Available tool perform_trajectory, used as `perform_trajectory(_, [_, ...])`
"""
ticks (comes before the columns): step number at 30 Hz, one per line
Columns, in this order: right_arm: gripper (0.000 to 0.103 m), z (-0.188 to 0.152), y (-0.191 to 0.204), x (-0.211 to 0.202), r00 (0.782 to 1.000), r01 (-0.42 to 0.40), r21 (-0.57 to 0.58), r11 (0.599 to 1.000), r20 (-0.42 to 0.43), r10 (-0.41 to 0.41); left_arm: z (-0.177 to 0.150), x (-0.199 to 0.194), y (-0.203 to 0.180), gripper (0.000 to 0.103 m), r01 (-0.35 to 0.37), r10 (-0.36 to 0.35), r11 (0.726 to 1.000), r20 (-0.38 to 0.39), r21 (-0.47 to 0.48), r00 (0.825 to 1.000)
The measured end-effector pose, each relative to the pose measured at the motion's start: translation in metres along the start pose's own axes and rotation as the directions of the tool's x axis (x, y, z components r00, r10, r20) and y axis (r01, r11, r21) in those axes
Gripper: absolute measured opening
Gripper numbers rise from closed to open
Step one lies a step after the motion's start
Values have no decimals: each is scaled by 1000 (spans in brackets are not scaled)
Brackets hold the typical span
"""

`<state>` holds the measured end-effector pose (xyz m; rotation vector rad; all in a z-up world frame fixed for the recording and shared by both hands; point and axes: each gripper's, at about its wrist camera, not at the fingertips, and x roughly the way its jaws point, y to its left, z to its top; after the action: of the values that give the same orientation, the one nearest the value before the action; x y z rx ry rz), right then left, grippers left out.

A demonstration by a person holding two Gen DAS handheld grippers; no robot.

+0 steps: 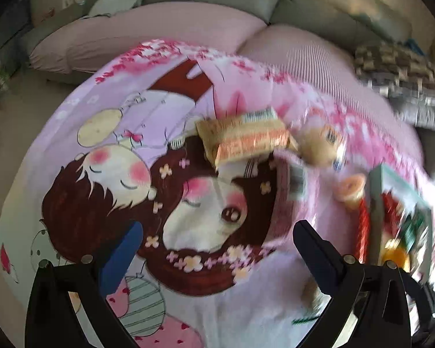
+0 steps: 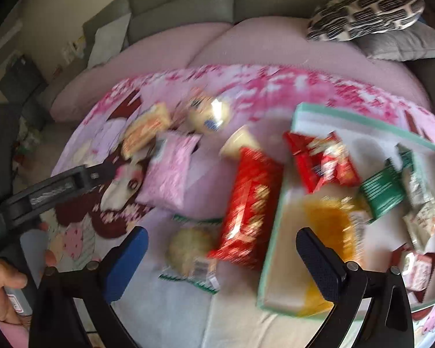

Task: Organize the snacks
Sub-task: 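Move both tools back over the snack pile, then grasp the clear-wrapped round cookie with the right tool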

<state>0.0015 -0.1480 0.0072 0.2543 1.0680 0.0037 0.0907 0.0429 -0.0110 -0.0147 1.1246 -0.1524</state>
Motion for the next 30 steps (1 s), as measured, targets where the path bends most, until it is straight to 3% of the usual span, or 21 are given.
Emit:
perform_trajectory(5, [95,-12,18,17,996,12,-36,999,-82,-14,-14,13,-9,103,-59,66,993,-65,102,996])
perform_trajectory(12, [85,-20,26,32,990,0,-30,1000,-140,-4,-21,27,-5,103,-100,117,987,-130,127,985])
perform_trajectory(18, [73,-24,32,43,984,-36,-36,999,-173,29,-21,25,2,103,-106,117,990,-121,98,986])
perform_trajectory(26, [64,-19,34,56,988,-21,-39,999,-156,15,-18,21,3,103,-103,113,991,-113,88,987])
perform_trajectory(30, [55,-17,35,58,990,-5,-50,999,-144,-2,-15,27,6,103,-102,110,992,-114,73,987])
